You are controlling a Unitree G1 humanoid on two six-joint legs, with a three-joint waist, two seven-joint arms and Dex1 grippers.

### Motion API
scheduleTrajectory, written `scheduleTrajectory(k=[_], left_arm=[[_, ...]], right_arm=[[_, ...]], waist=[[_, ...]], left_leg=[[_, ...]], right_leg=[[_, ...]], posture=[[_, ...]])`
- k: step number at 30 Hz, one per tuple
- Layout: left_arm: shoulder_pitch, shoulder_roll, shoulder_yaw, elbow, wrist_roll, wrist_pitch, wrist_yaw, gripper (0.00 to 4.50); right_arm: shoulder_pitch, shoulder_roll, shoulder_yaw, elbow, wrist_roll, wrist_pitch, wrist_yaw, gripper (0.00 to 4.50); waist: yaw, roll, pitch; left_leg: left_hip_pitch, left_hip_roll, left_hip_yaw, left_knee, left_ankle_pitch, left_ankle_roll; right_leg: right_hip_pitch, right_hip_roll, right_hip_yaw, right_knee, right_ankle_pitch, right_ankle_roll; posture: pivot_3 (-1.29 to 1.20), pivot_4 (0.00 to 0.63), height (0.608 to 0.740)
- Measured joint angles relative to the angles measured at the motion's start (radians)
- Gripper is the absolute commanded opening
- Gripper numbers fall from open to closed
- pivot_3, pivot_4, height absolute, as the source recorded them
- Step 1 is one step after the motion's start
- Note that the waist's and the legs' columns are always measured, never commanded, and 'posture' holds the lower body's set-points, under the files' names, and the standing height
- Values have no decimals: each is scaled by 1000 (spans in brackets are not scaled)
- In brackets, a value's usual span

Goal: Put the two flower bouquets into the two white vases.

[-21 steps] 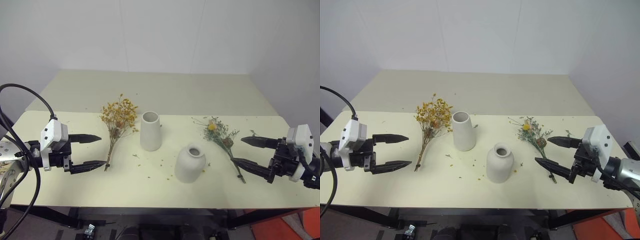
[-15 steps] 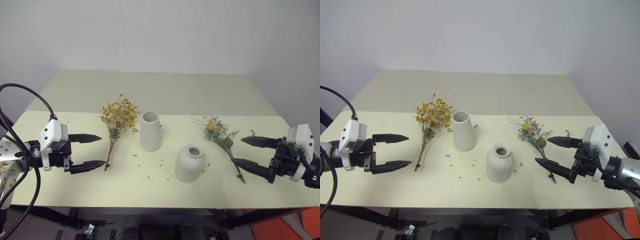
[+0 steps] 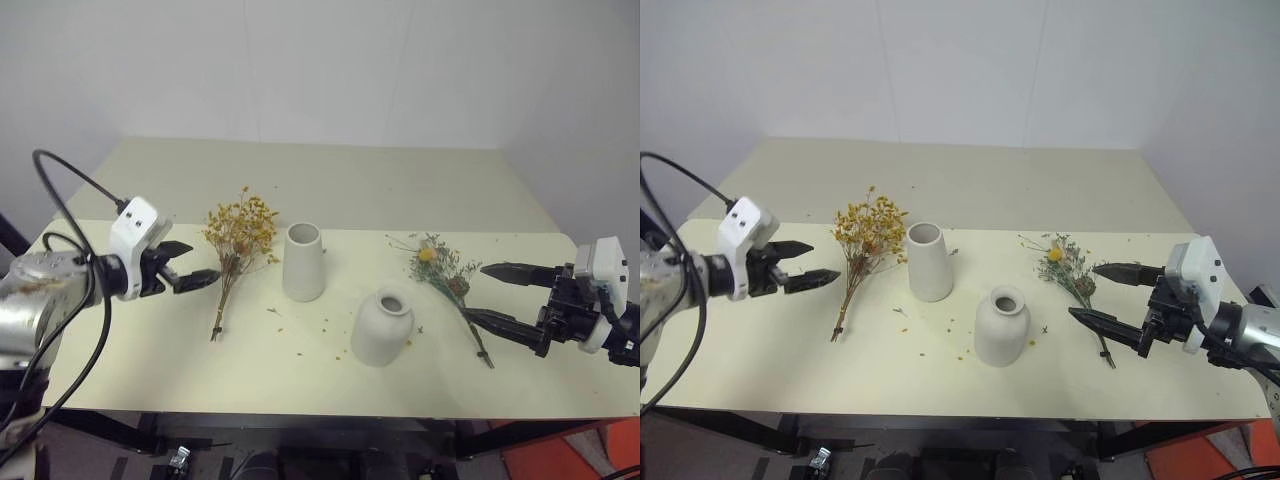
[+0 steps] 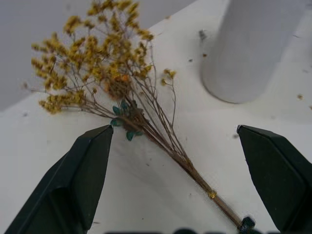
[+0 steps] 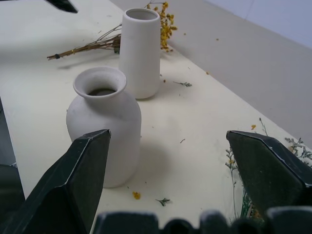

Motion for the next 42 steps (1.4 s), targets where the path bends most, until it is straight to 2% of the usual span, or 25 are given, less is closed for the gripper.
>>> scheduleTrajectory(k=[3,8,14,19,25,30,31,34,42], left_arm=[[-124,1,-57,-9,-22,162,27,4438],[-372,9,-303,131,-8,449,56,4438],[-412,-34,-459,328,-4,521,123,4438],[-421,-70,-486,428,-44,523,181,4438],[-477,-202,-460,598,-24,523,294,4438],[-518,-247,-439,648,-4,523,332,4438],[-522,-268,-430,668,8,523,347,4150],[-524,-291,-415,686,35,523,366,3657],[-536,-360,-378,716,105,519,382,1169]], right_arm=[[-76,-27,25,34,-5,0,15,4500],[-307,-44,157,113,-33,-3,53,4500],[-370,-7,239,162,-63,-9,79,4500],[-371,12,246,168,-65,-15,86,4500],[-379,28,252,179,-71,-28,97,4500],[-382,33,253,180,-72,-29,105,4500],[-382,33,253,180,-72,-29,107,4500],[-382,33,253,181,-72,-29,109,4500],[-380,33,253,181,-72,-29,111,4500]], waist=[[-9,0,0],[-22,0,0],[-23,0,0],[-15,0,0],[-2,0,0],[-2,0,0],[-2,0,0],[-3,0,0],[-2,0,0]], left_leg=[[1,0,0,0,0,0],[4,0,0,-1,0,0],[-4,-1,-1,-1,0,1],[-9,-1,-1,1,0,1],[-8,-1,-1,2,0,1],[-9,-2,-1,2,0,1],[-9,-2,-1,2,0,1],[-8,-2,-1,2,0,1],[-7,-2,-1,2,0,1]], right_leg=[[0,0,0,0,0,0],[0,1,1,2,-1,-1],[-6,1,1,3,-2,0],[-11,0,1,6,-1,0],[-10,1,1,7,-1,0],[-11,0,2,6,-1,0],[-11,0,2,6,0,0],[-11,0,2,7,0,0],[-10,0,2,7,0,0]], posture=[[0,150,740],[0,150,740],[0,150,740],[0,150,740],[0,150,740],[0,150,740],[0,150,740],[0,150,740],[0,150,740]])
